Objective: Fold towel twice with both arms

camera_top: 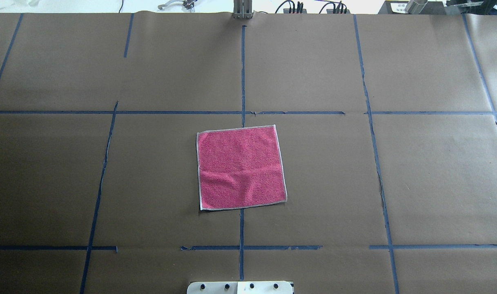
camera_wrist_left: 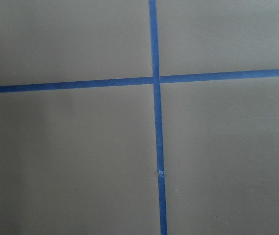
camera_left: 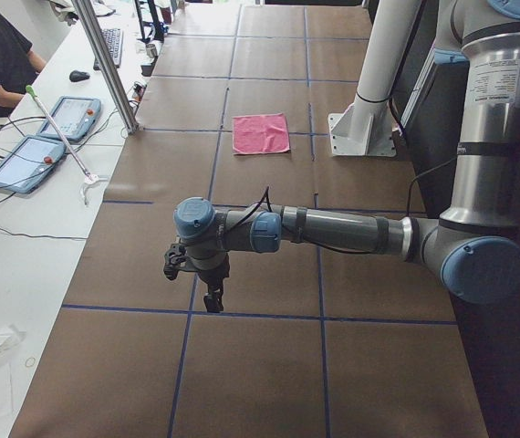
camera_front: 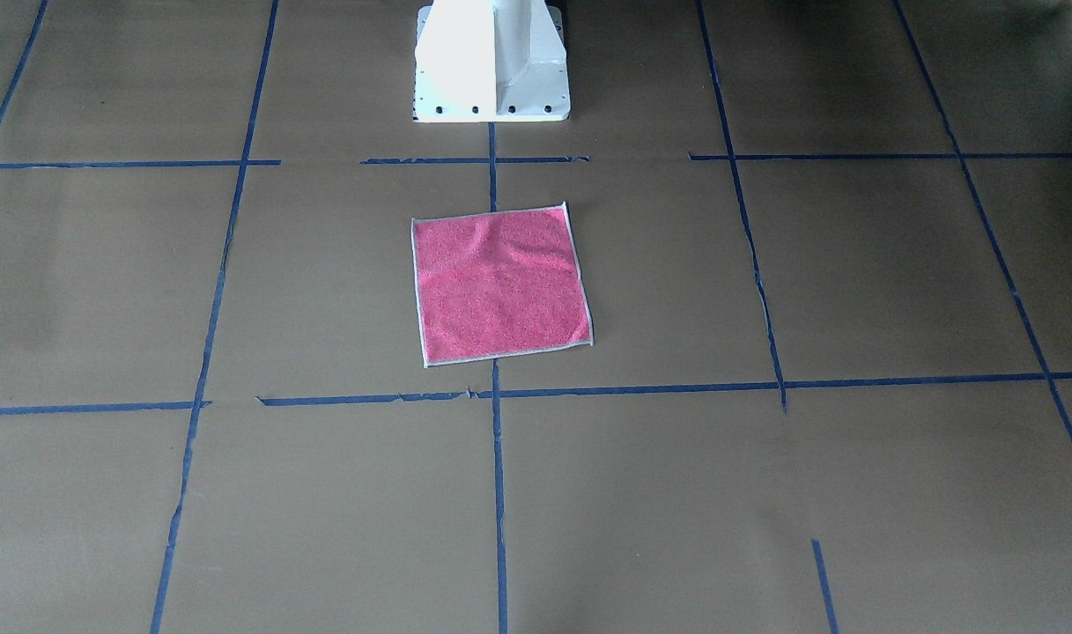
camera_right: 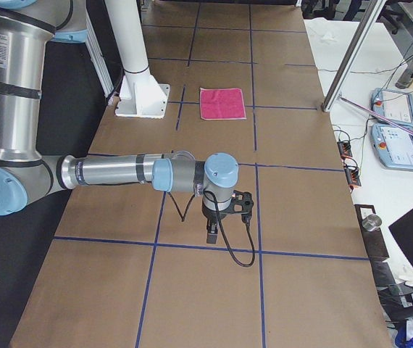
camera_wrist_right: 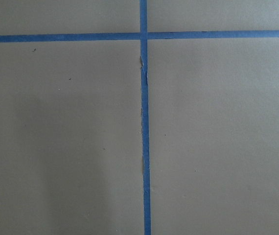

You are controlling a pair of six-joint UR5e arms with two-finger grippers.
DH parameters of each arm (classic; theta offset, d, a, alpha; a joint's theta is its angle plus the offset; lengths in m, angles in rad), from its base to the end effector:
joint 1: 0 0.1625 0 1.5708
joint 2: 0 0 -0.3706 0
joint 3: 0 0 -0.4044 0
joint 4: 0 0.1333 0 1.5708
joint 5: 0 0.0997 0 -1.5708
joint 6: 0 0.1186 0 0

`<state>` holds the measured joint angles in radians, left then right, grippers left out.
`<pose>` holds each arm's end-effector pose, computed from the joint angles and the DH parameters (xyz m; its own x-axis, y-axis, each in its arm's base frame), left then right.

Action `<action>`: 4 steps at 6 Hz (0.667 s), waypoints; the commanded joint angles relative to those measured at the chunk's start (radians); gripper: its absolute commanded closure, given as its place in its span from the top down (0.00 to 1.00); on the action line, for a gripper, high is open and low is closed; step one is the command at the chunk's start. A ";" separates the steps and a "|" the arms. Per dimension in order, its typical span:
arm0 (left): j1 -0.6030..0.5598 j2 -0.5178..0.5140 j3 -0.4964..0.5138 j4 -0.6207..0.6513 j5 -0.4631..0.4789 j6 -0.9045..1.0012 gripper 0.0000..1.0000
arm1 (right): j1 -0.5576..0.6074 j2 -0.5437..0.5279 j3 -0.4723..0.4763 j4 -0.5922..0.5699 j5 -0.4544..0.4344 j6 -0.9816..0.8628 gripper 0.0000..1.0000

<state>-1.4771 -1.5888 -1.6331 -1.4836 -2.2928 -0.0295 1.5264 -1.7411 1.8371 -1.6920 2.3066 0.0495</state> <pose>-0.0071 -0.5118 0.5903 0.7501 0.0363 -0.6604 -0.0715 0.9971 -0.0264 0.0342 -0.4391 0.5794 0.7426 0.0334 0.6689 0.0076 0.9983 -0.0584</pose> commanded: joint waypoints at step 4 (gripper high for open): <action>-0.003 0.003 -0.019 -0.001 -0.002 -0.003 1.00 | 0.000 0.008 0.002 -0.002 0.004 -0.008 1.00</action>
<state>-1.4799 -1.5866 -1.6504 -1.4804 -2.2941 -0.0301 1.5263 -1.7373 1.8357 -1.6931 2.3080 0.0425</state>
